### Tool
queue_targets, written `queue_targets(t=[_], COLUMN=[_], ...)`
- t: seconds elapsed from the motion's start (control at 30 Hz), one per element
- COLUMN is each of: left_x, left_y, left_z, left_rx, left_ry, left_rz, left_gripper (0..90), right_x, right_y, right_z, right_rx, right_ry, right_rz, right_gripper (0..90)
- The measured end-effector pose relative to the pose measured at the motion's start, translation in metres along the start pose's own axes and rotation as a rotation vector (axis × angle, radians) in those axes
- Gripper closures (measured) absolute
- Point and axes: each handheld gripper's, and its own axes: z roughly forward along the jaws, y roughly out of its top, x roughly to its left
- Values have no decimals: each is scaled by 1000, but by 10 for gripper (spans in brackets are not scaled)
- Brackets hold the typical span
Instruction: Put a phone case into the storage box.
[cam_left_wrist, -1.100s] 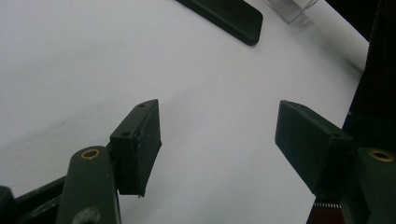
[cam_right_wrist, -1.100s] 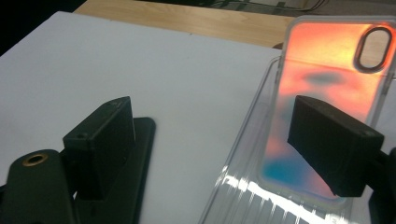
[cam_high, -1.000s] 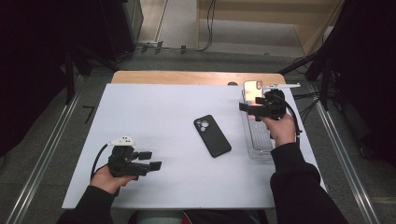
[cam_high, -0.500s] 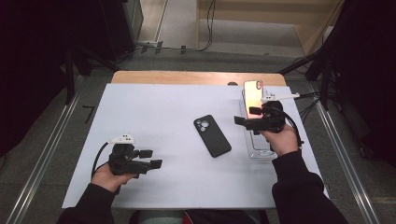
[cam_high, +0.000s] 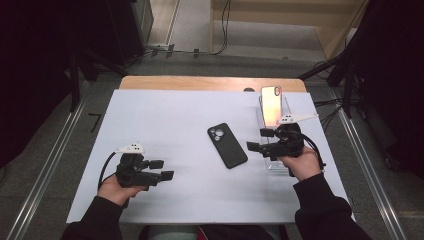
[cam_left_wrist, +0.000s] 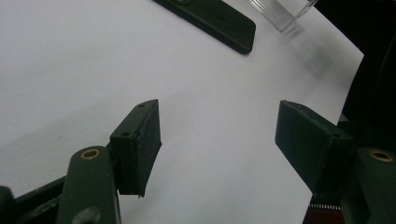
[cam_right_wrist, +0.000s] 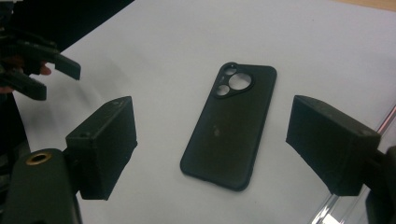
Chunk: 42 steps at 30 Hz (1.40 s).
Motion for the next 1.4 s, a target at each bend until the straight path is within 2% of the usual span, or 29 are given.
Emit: queue_targets(t=[0.33,0.63,0.83,1.07,1.27,1.4], left_x=[0,0,0,0,-1,-1], left_y=[0,0,0,0,0,0], left_z=[0,-2,-1,-1,-1,-1], left_rx=[8,-6,-6,-11,-9,-10], left_ry=[-9,-12,-14,-20,-19,-20], left_rz=[12,8,11,12,15,12], left_gripper=[316,316,316,316,316,316], right_x=[9,17,23,25,23,24], right_y=[-17,-30,-42,-57,-59,-56], right_z=[-1,4,6,3,5,6], right_rx=[31,56,79,103,103,100], right_ry=[27,88,98,98,102,87], right_rz=[-39,-61,-98,-100,-97,-87], right_gripper=[144,144,144,144,144,144])
